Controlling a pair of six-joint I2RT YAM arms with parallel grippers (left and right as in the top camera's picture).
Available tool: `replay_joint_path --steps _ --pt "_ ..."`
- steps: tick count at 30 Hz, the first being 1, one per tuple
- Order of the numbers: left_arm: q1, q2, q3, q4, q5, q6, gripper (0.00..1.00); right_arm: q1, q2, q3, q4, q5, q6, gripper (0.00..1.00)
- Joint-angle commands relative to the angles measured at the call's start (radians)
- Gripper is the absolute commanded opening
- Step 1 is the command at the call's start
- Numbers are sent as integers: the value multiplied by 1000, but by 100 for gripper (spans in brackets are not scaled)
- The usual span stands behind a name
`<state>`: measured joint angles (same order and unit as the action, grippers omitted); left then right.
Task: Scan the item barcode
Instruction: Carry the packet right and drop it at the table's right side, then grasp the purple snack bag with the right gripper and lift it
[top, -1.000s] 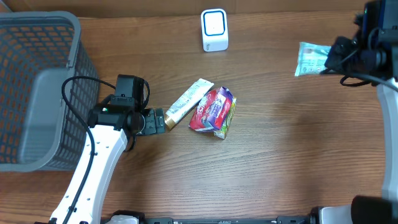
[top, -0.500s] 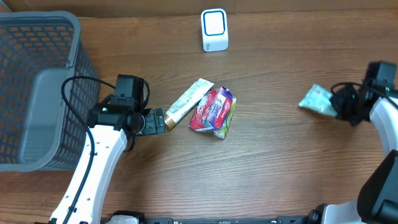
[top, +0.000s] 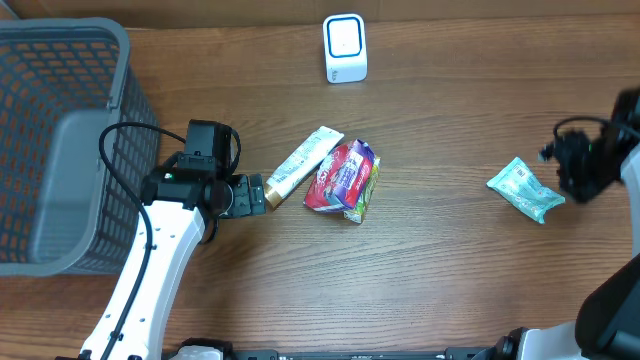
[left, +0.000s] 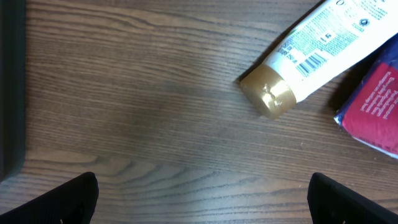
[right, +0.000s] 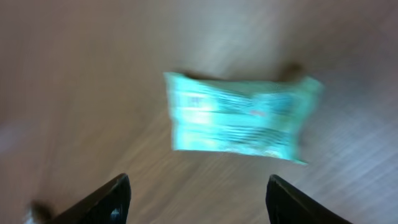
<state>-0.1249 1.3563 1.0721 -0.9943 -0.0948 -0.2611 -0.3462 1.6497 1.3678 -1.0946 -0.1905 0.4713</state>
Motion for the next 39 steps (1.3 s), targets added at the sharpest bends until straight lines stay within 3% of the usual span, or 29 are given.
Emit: replay_joint_path --steps 1,4,12,18,23,26,30,32,36,39 --pt "-6 5 -4 4 -9 -16 100 140 -28 85 -16 -127 -76 72" --pt "-6 5 -4 4 -9 -16 100 282 -17 69 31 -187 -68 72" --pt "-6 5 -4 4 -9 -16 100 646 52 -22 234 -184 158 73" --pt "-6 5 -4 4 -9 -16 99 791 141 -22 320 -74 264 84" --pt "-6 5 -4 4 -9 -16 99 850 206 -22 372 -65 289 85" --pt "-6 5 -4 4 -9 -16 100 869 220 -22 372 -64 292 80" --pt "-6 5 -4 4 -9 -16 100 863 220 -16 356 -78 287 58" --pt "-6 5 -4 4 -9 -16 100 854 217 -4 338 -96 277 54" --pt "-6 5 -4 4 -9 -16 99 822 208 48 276 -148 179 36" --pt "-6 5 -4 5 -9 -16 99 791 201 100 200 -157 96 31"
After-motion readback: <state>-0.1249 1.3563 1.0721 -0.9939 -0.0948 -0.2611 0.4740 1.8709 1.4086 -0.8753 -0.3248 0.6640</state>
